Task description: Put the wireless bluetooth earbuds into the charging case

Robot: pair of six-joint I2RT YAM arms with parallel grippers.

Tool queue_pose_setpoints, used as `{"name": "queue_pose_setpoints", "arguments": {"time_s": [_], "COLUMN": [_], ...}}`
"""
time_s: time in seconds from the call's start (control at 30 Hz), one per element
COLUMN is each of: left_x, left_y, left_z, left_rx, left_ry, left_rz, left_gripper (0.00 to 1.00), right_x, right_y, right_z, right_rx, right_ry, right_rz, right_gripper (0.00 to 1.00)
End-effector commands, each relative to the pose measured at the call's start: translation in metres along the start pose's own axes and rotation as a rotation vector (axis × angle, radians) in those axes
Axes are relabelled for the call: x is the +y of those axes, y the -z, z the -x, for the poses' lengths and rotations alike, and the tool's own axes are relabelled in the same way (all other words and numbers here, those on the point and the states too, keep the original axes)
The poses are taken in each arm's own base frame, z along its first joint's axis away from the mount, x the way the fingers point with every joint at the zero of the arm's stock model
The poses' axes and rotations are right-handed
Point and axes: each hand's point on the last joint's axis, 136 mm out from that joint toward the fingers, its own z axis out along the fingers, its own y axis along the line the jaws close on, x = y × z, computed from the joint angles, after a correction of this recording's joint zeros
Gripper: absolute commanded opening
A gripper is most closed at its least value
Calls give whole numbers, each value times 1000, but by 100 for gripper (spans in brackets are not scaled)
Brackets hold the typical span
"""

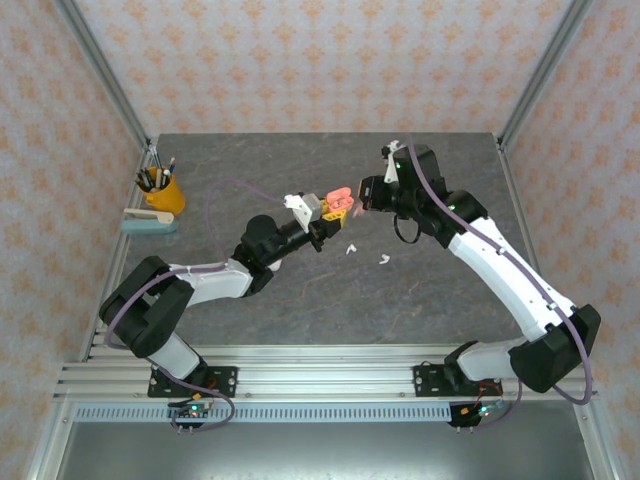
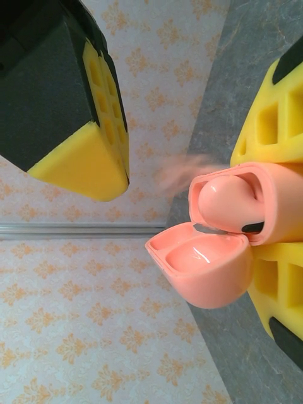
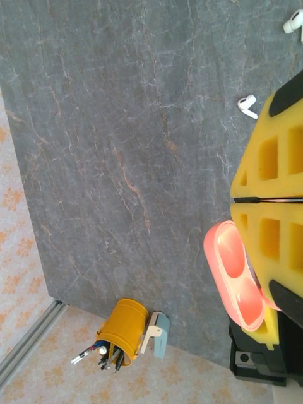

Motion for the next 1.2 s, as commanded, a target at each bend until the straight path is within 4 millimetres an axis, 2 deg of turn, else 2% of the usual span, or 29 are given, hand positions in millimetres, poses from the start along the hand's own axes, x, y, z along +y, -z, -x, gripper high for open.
{"name": "queue_pose_setpoints", "arguments": {"time_s": [0.0,0.2,0.37,0.47,0.57,0.7,0.77,0.87,0.97,1.17], "left_x": [0,1,3,4,5,5,6,7,8,9], "left_y": [-5,-7,-4,1,6,14,19,26,33,47], "left_z": [23,23,18,16,15,17,16,17,17,20], "left_rx": [-66,-65,-55,-52,-53,-54,-43,-37,-30,-23], "left_ry": [-16,-12,-16,-17,-14,-16,-20,-27,-26,-33], "left_rz": [-15,-15,5,18,31,50,65,81,95,120], "left_gripper": [0,0,0,0,0,0,0,0,0,0], "right_x": [10,7,-28,-55,-79,-108,-113,-113,-109,-102], "right_y": [17,13,0,-11,-20,-22,-22,-19,-18,-11], "right_z": [21,22,7,-23,-64,-122,-150,-180,-205,-240], "right_rx": [-69,-65,-54,-7,65,178,240,309,384,482], "right_ry": [62,72,-10,-107,-211,-301,-324,-305,-280,-167], "right_rz": [24,0,-146,-225,-285,-370,-379,-383,-378,-417], "right_gripper": [9,8,10,18,25,38,45,56,57,58]}}
